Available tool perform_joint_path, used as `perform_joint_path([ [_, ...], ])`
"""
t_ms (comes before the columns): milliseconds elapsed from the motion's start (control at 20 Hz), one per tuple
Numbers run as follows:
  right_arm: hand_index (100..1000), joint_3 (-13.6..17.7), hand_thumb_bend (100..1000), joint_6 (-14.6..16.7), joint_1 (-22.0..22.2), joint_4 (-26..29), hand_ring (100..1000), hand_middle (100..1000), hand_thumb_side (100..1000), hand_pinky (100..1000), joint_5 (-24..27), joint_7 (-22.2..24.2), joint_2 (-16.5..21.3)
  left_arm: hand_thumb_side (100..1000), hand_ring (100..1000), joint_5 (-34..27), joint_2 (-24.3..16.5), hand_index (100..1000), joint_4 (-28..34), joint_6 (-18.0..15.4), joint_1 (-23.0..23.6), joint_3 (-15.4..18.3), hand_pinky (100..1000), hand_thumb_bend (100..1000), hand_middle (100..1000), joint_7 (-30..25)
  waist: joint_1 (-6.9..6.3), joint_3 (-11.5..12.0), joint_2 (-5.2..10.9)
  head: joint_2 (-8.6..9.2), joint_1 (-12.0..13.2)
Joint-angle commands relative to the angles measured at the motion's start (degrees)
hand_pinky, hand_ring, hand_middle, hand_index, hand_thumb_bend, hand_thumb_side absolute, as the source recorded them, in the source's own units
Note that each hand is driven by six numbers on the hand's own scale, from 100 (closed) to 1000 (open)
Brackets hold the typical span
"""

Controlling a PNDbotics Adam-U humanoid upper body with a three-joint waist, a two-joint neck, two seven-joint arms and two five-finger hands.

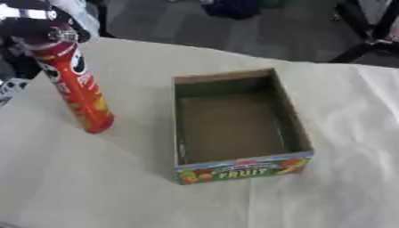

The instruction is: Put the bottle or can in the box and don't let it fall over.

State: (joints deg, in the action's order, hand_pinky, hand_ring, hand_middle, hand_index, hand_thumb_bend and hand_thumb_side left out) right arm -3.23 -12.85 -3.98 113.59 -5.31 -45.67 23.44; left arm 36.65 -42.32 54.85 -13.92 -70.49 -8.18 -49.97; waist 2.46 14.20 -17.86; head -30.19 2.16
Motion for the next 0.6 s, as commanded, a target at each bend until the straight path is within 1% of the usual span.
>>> perform_joint_path([
  [50, 954, 0.33, 100, 0.09, -0.13, 1.01, 695, 895, 702, 378, -0.28, -0.11, 1.09, 1000, 841, 1.5, -0.88, 847, -0.73, -3.5, -1.38, 0.79, 689, 277, 825, -2.0, -0.31, 0.14, 1.4, 0.01, 0.02],
  [100, 954, 0.33, 100, 0.1, -0.13, 1.01, 695, 895, 703, 378, -0.28, -0.13, 1.1, 1000, 842, 1.56, -0.88, 848, -0.82, -3.8, -1.49, 0.97, 690, 270, 825, -2.0, -0.33, 0.17, 1.37, 0.01, 0.01],
  [250, 953, 0.3, 100, 0.11, -0.15, 1.01, 695, 895, 703, 378, -0.26, -0.15, 1.08, 1000, 845, 1.35, -0.94, 848, -0.95, -4.16, -1.6, 1.39, 693, 287, 826, -2.0, -0.37, 0.27, 1.32, 0.04, -0.02],
  [300, 953, 0.3, 100, 0.11, -0.15, 1.01, 695, 895, 703, 378, -0.24, -0.16, 1.08, 1000, 846, 1.29, -0.96, 848, -1.01, -4.21, -1.61, 1.47, 694, 304, 825, -2.0, -0.39, 0.28, 1.33, 0.07, -0.02],
  [450, 953, 0.3, 100, 0.13, -0.11, 1.01, 694, 894, 702, 378, -0.23, -0.16, 1.04, 1000, 826, 1.37, -0.96, 840, -1.08, -4.6, -1.69, 1.57, 687, 391, 803, -2.0, -0.41, 0.3, 1.37, 0.13, -0.13],
  [550, 953, 0.3, 100, 0.16, -0.08, 1.01, 694, 894, 703, 378, -0.23, -0.16, 1.03, 1000, 815, 1.52, -0.86, 836, -1.22, -5.14, -1.76, 1.57, 675, 418, 797, -2.0, -0.41, 0.27, 1.38, 0.09, -0.1],
  [600, 953, 0.31, 100, 0.16, -0.06, 1.01, 694, 892, 703, 378, -0.22, -0.16, 1.02, 1000, 809, 1.53, -0.82, 833, -1.35, -5.42, -1.8, 1.56, 661, 415, 793, -2.0, -0.41, 0.26, 1.37, 0.09, -0.04],
])
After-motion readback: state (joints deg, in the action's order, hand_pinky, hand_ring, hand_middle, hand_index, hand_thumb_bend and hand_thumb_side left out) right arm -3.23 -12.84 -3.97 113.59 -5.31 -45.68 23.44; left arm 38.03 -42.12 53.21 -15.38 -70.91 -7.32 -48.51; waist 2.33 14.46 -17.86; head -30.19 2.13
